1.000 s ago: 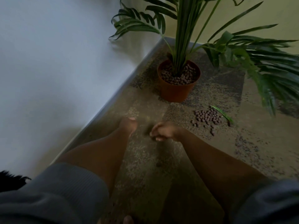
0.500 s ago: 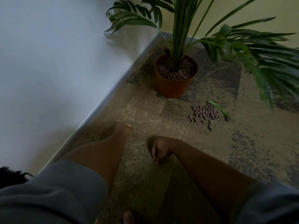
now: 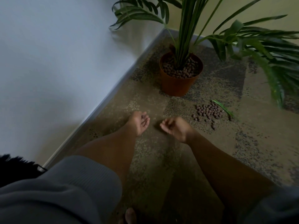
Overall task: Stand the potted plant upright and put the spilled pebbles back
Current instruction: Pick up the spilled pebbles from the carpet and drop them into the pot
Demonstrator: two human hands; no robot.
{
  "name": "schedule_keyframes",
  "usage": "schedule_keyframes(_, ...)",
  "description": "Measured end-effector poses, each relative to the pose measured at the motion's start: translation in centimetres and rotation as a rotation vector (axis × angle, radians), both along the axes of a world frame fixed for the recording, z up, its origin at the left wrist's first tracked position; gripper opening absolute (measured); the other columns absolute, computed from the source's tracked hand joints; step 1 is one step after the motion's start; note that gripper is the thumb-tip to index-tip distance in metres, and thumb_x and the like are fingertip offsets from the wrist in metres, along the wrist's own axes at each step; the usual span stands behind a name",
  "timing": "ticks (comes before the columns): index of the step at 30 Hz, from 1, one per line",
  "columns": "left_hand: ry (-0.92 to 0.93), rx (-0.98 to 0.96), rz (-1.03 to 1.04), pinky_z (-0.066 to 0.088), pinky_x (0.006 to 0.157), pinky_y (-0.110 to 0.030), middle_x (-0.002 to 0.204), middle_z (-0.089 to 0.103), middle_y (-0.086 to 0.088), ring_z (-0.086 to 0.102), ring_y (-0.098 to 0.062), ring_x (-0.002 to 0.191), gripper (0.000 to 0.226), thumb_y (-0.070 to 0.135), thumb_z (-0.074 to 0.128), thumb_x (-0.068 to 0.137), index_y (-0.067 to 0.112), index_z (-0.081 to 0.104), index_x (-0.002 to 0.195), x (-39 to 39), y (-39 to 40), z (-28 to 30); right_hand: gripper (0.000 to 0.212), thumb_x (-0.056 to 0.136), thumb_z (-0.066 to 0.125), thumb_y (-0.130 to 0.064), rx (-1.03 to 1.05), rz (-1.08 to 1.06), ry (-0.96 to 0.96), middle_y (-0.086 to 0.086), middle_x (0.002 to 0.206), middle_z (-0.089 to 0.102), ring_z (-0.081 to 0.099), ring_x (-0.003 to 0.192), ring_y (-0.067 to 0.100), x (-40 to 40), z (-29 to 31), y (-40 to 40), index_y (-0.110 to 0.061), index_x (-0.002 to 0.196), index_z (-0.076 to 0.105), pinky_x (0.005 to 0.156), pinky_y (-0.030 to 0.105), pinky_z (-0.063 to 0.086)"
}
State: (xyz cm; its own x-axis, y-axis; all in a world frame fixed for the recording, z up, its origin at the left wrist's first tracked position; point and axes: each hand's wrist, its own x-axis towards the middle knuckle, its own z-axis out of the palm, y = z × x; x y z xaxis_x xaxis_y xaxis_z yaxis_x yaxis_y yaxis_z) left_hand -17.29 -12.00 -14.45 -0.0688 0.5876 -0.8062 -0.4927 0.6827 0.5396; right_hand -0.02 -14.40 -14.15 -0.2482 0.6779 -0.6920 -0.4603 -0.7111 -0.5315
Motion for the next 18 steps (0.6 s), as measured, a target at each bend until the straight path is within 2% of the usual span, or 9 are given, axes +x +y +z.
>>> schedule_keyframes(2,-0.089,0.032,0.057,0.05,0.074,-0.026,0.1,0.063,-0.006,0.06,-0.015,0.09,0.031,0.024,0.037,0.102,0.009,0.064,0.097,0.6,0.5,0.6,0.013,0.093,0.04,0.003,-0.049,-0.157,-0.061,0.012,0.092,0.052,0.055,0.098,0.024,0.5,0.4,1.4,-0.005,0.089,0.05,0.077,0.031,0.056)
schedule_keyframes(4,-0.129,0.044,0.092,0.052,0.075,-0.026,0.1,0.063,-0.008,0.061,-0.016,0.092,0.027,0.021,0.041,0.102,0.006,0.064,0.099,1.4,1.5,1.5,0.014,0.095,0.042,-0.002,-0.078,-0.195,-0.18,0.013,0.091,0.056,0.058,0.095,0.024,0.9,1.0,2.8,-0.005,0.085,0.052,0.074,0.029,0.055)
schedule_keyframes(6,-0.158,0.067,0.106,0.053,0.071,-0.025,0.097,0.064,-0.008,0.062,-0.016,0.089,0.025,0.018,0.043,0.101,0.005,0.064,0.106,2.4,2.9,3.0,0.016,0.097,0.04,-0.006,-0.083,-0.235,-0.199,0.015,0.1,0.057,0.06,0.1,0.027,1.1,2.0,4.2,-0.004,0.087,0.053,0.079,0.032,0.056)
schedule_keyframes(9,-0.215,0.142,0.147,0.053,0.062,-0.023,0.101,0.066,-0.008,0.063,-0.014,0.085,0.03,0.018,0.042,0.102,0.008,0.061,0.122,4.4,5.2,5.8,0.029,0.098,0.039,-0.01,-0.016,-0.373,-0.044,0.019,0.123,0.054,0.057,0.115,0.031,1.5,4.3,6.3,0.003,0.121,0.052,0.092,0.038,0.054)
schedule_keyframes(10,-0.236,0.176,0.163,0.053,0.061,-0.022,0.105,0.066,-0.007,0.063,-0.013,0.086,0.032,0.017,0.042,0.102,0.009,0.06,0.126,5.1,5.9,6.9,0.034,0.098,0.039,-0.011,0.029,-0.42,0.01,0.021,0.129,0.052,0.056,0.117,0.032,1.6,5.4,7.0,0.004,0.127,0.049,0.095,0.039,0.053)
schedule_keyframes(12,-0.271,0.239,0.184,0.054,0.061,-0.021,0.098,0.065,-0.007,0.063,-0.013,0.083,0.032,0.016,0.045,0.101,0.008,0.06,0.128,6.5,7.2,8.7,0.04,0.098,0.038,-0.012,0.111,-0.488,0.067,0.023,0.139,0.047,0.053,0.124,0.033,1.7,7.6,8.3,0.005,0.134,0.045,0.101,0.039,0.05)
schedule_keyframes(14,-0.305,0.286,0.173,0.055,0.064,-0.021,0.086,0.059,-0.007,0.06,-0.015,0.075,0.029,0.013,0.048,0.099,0.004,0.061,0.123,7.8,8.3,10.2,0.048,0.097,0.036,-0.011,0.179,-0.535,0.101,0.018,0.147,0.042,0.047,0.131,0.032,1.9,9.6,9.4,0.002,0.143,0.039,0.11,0.038,0.042)
schedule_keyframes(17,-0.309,0.347,0.136,0.05,0.072,-0.025,0.085,0.05,-0.01,0.051,-0.018,0.071,0.018,0.01,0.041,0.099,0.002,0.058,0.097,9.3,10.1,11.7,0.044,0.1,0.028,-0.01,0.258,-0.537,0.2,0.02,0.127,0.052,0.053,0.118,0.032,2.3,11.8,10.8,0.007,0.137,0.044,0.109,0.039,0.039)
schedule_keyframes(18,-0.326,0.366,0.117,0.047,0.073,-0.027,0.088,0.049,-0.012,0.049,-0.02,0.073,0.02,0.01,0.038,0.1,0.002,0.056,0.098,9.7,10.5,12.1,0.044,0.101,0.024,-0.012,0.28,-0.519,0.237,0.023,0.124,0.053,0.051,0.12,0.035,2.4,12.2,11.1,0.008,0.134,0.045,0.11,0.042,0.039)
